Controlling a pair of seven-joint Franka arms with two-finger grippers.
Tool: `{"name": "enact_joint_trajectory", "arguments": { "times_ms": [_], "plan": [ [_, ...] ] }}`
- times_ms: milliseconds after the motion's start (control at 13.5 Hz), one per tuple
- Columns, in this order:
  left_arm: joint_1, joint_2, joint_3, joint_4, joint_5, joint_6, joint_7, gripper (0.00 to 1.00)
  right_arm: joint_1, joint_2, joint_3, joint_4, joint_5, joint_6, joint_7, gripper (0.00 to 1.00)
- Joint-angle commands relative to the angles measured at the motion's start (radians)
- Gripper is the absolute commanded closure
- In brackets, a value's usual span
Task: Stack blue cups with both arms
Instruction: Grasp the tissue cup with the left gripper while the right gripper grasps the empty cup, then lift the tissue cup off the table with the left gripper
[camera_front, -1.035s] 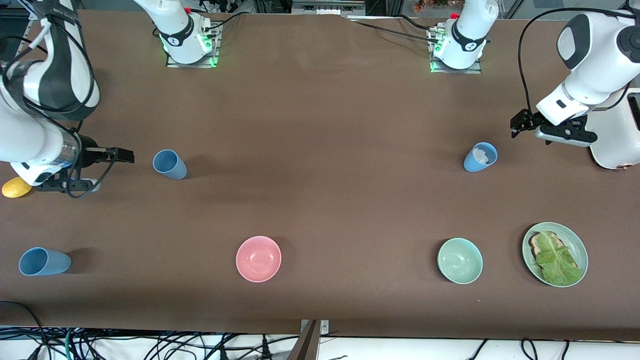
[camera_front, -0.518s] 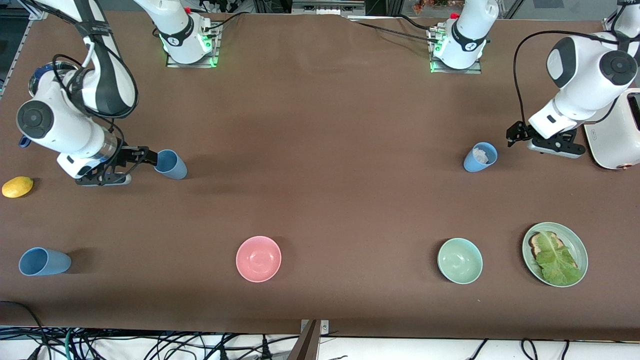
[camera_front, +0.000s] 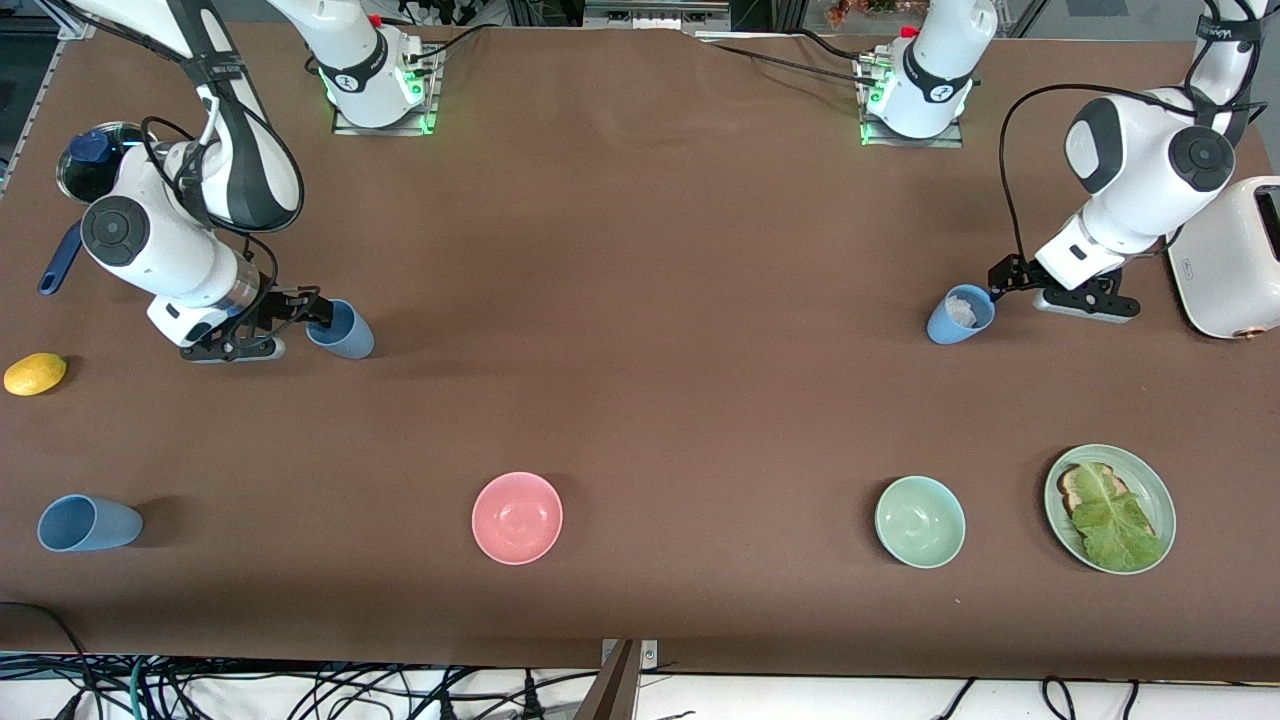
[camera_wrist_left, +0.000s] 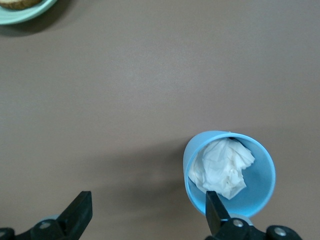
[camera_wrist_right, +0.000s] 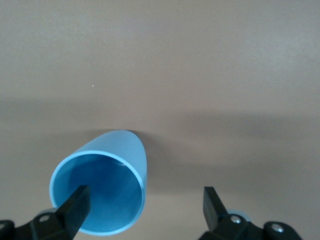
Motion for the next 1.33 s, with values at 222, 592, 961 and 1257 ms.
{"name": "enact_joint_trajectory", "arguments": {
  "times_ms": [222,592,961,1257],
  "plan": [
    [-0.007,0.029,-0.026,-0.016,-0.122,0.038,-0.003,0.00,0.000,0.021,0.001,-0.016,-0.014,0.024,-0.061,0.00],
    [-0.001,0.045,-0.040,-0.014,-0.169,0.041,-0.011,0.00,-0.002,0.030,-0.001,-0.016,-0.013,0.021,-0.047,0.71],
    [0.001,0.111,-0.040,-0.014,-0.169,0.093,-0.011,0.00,-0.002,0.025,0.001,-0.010,-0.011,0.014,-0.006,1.00],
    [0.001,0.147,-0.041,-0.014,-0.169,0.116,-0.011,0.02,0.000,0.015,0.004,0.068,-0.005,-0.118,0.021,1.00]
  ]
}}
